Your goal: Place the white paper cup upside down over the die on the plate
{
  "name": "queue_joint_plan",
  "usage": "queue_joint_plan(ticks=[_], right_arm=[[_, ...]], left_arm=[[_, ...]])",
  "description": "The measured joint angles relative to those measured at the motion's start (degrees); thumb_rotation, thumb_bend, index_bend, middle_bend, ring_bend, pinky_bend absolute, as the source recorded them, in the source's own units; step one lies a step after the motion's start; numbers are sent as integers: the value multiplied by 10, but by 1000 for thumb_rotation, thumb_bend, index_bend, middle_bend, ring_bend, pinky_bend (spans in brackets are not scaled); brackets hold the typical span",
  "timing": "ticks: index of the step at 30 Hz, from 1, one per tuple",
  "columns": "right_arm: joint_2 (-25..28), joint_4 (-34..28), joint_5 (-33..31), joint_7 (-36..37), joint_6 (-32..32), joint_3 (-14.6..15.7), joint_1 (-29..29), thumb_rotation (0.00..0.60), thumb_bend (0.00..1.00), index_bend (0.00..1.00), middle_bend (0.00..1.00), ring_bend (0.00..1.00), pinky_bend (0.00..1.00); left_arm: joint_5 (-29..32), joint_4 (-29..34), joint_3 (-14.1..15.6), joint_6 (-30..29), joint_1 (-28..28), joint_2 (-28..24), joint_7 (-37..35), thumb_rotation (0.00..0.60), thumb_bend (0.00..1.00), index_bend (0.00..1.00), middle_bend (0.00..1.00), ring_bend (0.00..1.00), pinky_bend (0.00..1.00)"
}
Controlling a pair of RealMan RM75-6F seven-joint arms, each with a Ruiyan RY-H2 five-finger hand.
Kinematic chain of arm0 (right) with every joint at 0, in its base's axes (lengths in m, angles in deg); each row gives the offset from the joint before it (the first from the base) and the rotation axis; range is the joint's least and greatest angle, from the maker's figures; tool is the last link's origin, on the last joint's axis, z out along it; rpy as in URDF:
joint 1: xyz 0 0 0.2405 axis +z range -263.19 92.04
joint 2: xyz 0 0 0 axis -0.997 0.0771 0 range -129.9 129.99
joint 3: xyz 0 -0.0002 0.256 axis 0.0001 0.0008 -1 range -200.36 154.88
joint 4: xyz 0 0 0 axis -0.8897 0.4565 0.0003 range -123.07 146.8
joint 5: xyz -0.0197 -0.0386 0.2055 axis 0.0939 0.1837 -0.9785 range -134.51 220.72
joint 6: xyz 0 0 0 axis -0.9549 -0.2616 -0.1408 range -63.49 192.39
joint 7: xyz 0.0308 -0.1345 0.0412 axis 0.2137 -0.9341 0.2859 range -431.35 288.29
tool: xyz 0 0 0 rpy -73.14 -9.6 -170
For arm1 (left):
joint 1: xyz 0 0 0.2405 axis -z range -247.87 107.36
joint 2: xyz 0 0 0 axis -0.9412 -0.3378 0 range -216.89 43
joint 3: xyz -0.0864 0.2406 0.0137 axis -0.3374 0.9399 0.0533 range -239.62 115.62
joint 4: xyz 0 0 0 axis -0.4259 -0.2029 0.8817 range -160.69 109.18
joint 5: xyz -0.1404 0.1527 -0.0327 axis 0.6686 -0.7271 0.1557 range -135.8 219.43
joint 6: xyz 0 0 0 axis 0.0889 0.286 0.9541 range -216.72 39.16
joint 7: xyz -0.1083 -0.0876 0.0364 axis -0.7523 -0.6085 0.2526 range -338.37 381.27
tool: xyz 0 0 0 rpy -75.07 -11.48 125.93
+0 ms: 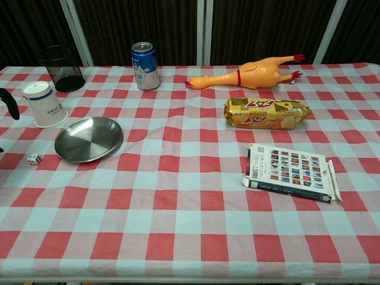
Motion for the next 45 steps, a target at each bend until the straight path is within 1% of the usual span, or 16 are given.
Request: queue_joint_plan(ticks=[6, 12, 17, 22, 26, 29, 32, 37, 41, 45], right_arm=[[0, -2, -3, -1, -5, -1, 3, 600, 162, 16, 135, 0, 0], [1, 1, -6, 4, -6, -2, 4, 600, 163, 16, 135, 0, 0], [0, 3, -7, 8, -12, -1, 6, 600, 163, 16, 136, 0, 0], [-1, 6, -8, 15, -17, 0, 9, 600, 163, 15, 136, 0, 0], [-1, 7, -9, 18, -16, 0, 8, 600, 162, 15, 137, 0, 0], [0, 8, -8, 19, -14, 1, 6, 600, 162, 16, 137, 0, 0], [0, 8, -8, 20, -11, 1, 5, 600, 162, 15, 137, 0, 0], [1, 9, -6, 23, -7, 1, 3, 600, 162, 16, 137, 0, 0], [3, 12, -6, 28, -4, 2, 1, 600, 162, 16, 138, 0, 0], [4, 13, -9, 32, -1, 2, -3, 600, 162, 16, 138, 0, 0]], left_arm=[[33, -48, 1, 48, 27, 42, -6, 600, 185, 440, 841, 830, 1000], [57, -78, 4, 73, 38, 67, -1, 600, 249, 463, 845, 834, 1000], [64, -87, 11, 80, 40, 76, 1, 600, 283, 476, 845, 834, 1000], [69, -106, 13, 82, 41, 87, 2, 600, 333, 510, 852, 841, 1000], [72, -120, 16, 83, 42, 96, 4, 600, 353, 538, 854, 844, 1000], [73, -119, 16, 80, 42, 96, 4, 600, 358, 549, 855, 845, 1000], [68, -103, 12, 65, 41, 90, -2, 600, 357, 549, 855, 846, 1000], [58, -64, -5, 44, 51, 79, -4, 600, 355, 549, 855, 846, 1000], [62, -58, -19, 55, 76, 85, 14, 600, 354, 548, 855, 845, 1000], [80, -63, -33, 85, 108, 108, 47, 600, 355, 544, 849, 843, 1000]])
